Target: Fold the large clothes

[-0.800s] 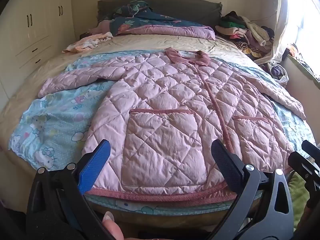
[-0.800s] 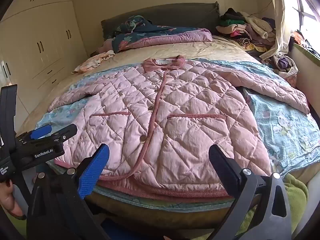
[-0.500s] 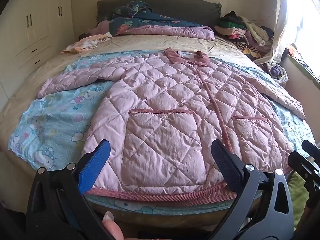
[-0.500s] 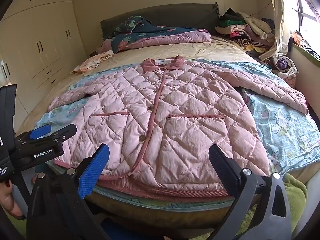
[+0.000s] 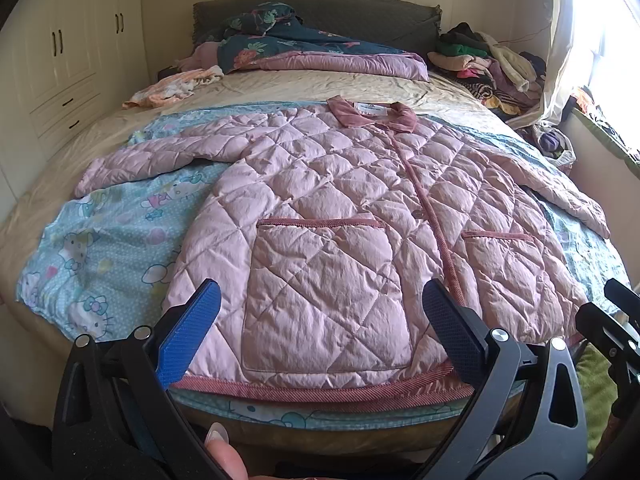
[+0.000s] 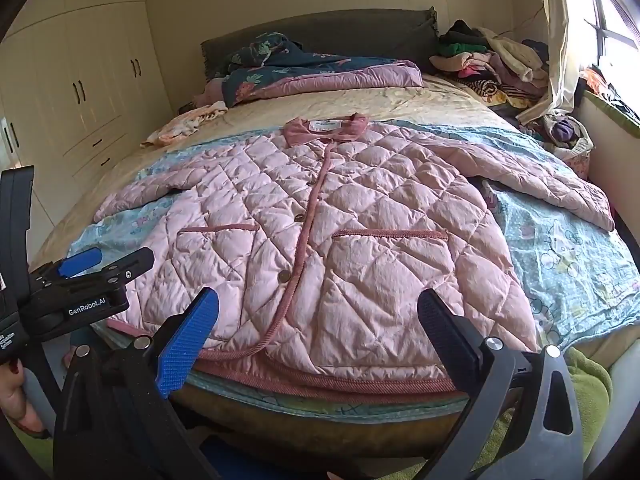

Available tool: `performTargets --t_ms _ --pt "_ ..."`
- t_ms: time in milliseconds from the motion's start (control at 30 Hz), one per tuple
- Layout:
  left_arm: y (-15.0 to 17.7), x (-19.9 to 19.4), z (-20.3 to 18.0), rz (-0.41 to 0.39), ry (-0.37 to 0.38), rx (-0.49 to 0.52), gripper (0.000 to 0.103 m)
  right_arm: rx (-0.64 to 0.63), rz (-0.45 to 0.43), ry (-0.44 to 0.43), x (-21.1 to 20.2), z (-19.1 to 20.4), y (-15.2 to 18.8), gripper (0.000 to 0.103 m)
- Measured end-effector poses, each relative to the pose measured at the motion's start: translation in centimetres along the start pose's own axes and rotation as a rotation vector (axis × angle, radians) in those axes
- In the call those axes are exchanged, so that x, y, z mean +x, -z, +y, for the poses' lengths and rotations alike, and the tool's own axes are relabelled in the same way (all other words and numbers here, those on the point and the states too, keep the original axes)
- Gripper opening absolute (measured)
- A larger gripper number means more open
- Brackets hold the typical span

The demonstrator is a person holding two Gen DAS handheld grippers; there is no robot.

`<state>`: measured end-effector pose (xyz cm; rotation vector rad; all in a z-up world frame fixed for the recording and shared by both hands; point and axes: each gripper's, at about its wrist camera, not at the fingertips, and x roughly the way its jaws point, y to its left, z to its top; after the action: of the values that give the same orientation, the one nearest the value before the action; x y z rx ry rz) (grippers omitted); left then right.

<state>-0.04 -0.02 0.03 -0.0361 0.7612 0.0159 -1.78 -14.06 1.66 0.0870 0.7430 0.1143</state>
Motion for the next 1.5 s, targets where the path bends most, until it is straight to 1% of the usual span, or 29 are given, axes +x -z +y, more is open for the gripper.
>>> performTargets --t_ms 600,667,1200,1267,1467,1500 --pt "0.0 -0.01 -0.01 -0.001 -0.001 0.001 0.095 -0.003 0.001 0.002 0.31 0.28 0.23 0.099" --pt "0.0 -0.02 -0.01 0.0 0.0 0.001 0.095 -0.004 -0.001 0.002 -0.22 -0.11 0.07 0.099" --pt "0.01 -0.02 -0.01 0.001 0.0 0.002 0.095 -0.002 0.0 0.002 0.32 -0.08 0.07 0.099" --pt "0.01 -0.01 -0.01 0.002 -0.001 0.002 0.095 -0.001 0.003 0.001 -0.13 -0.34 -0.13 0.099" --pt "0.39 0.26 -0.21 0.009 0.001 0.001 0.095 0.001 0.007 -0.001 0.49 -0.25 0.23 0.099" --pt "-0.13 0.24 -0.32 0.011 -0.002 0.002 0.095 0.002 0.008 -0.002 0.29 -0.27 0.22 0.099"
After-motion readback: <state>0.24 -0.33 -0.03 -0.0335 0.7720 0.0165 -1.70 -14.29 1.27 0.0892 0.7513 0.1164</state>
